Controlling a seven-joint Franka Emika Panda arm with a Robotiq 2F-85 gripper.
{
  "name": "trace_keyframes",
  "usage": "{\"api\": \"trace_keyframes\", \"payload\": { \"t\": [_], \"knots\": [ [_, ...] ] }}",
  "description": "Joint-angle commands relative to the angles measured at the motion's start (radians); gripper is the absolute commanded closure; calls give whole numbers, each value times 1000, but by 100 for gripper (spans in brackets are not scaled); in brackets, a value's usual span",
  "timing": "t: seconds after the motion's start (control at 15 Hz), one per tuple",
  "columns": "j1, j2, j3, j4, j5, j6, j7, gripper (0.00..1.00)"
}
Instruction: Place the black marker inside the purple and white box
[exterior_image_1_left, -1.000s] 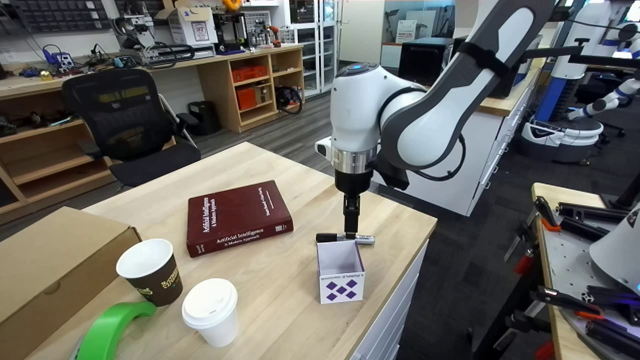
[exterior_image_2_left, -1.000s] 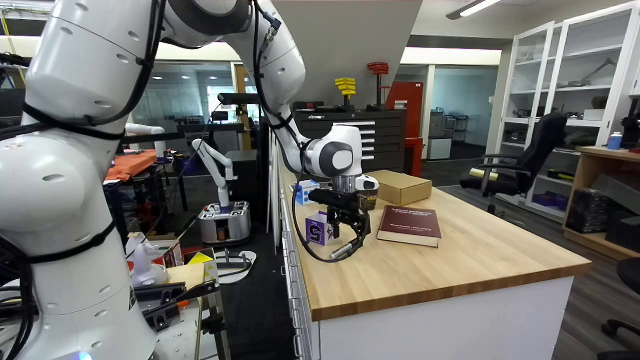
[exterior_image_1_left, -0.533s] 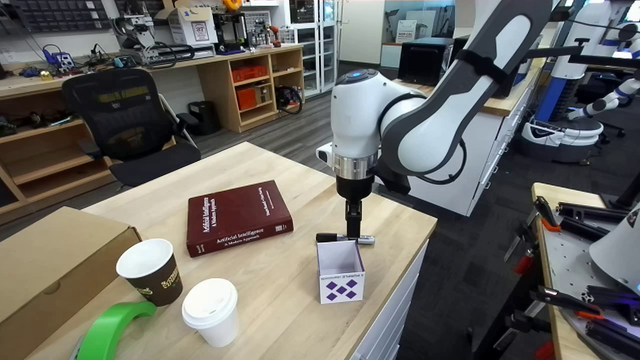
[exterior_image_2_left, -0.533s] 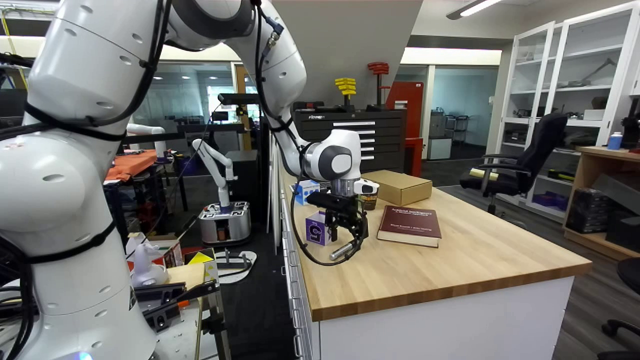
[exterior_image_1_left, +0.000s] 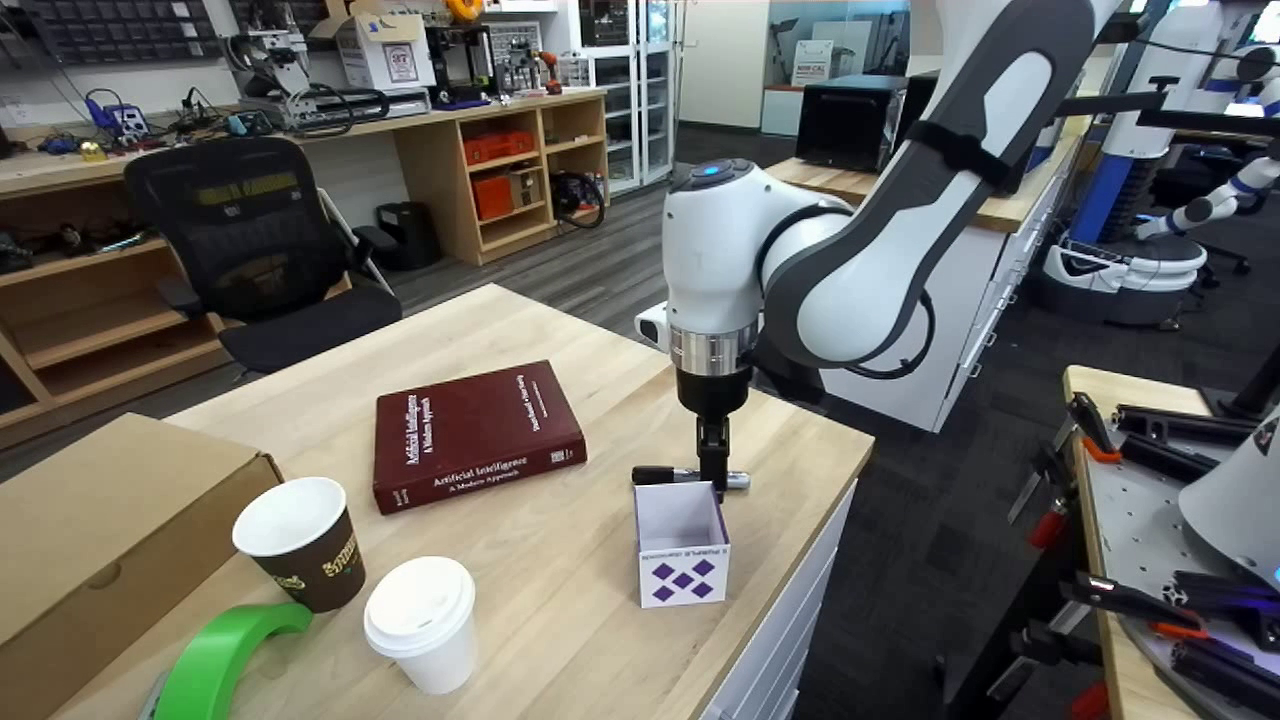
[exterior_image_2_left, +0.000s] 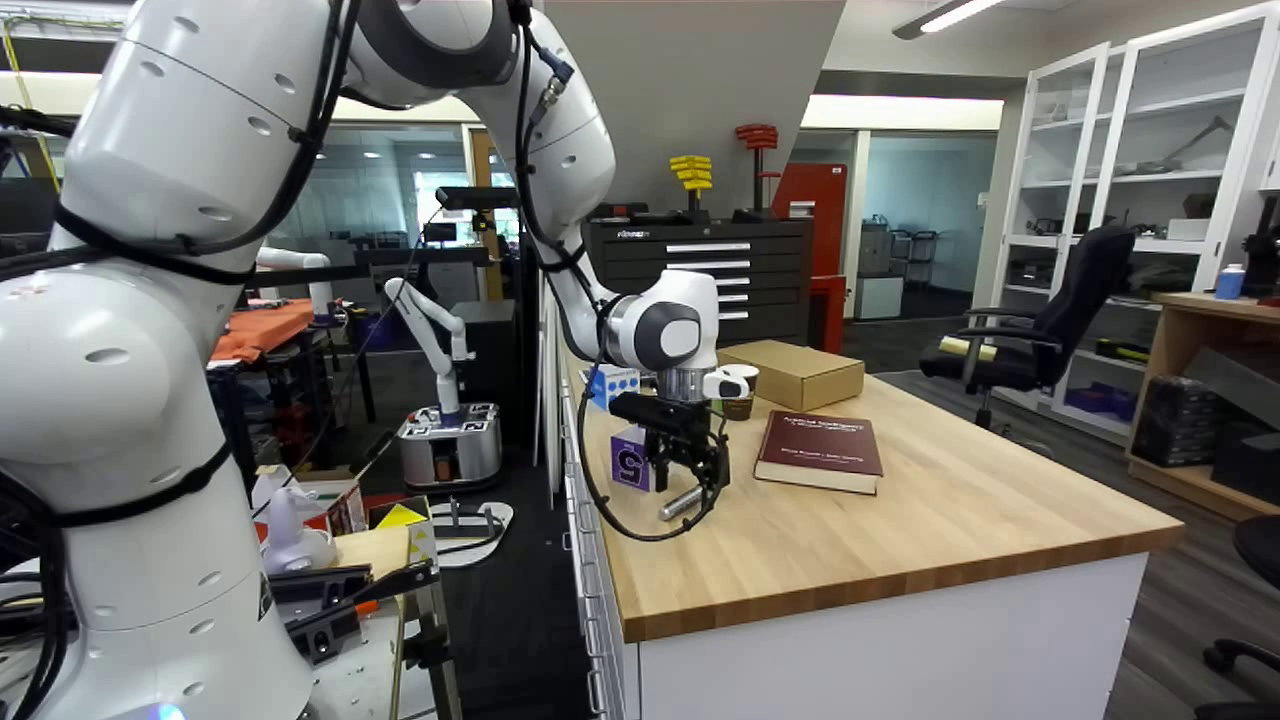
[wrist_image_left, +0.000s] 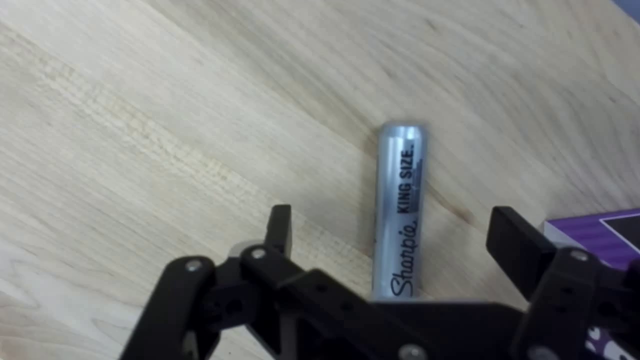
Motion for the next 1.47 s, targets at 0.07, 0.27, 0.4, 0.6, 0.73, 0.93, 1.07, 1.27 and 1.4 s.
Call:
{"api": "trace_keyframes", "payload": {
  "t": [0.07, 0.27, 0.4, 0.6, 0.73, 0.93, 1.07, 1.27, 1.4],
  "knots": [
    [-24, 24, 14, 4, 17, 24, -26, 0],
    [-22, 22, 10, -4, 16, 43, -14, 27],
    [-22, 11, 8, -13, 17, 65, -7, 39],
    [-33, 7, 20, -19, 33, 93, -23, 61],
    [-37, 5, 24, -23, 45, 109, -24, 74],
    [-57, 2, 41, -30, 72, 129, -41, 93],
    [-66, -8, 44, -38, 86, 137, -43, 95],
    [-68, -41, 33, -48, 76, 128, -43, 94],
    [-57, -66, 19, -44, 55, 108, -39, 94]
  ]
}}
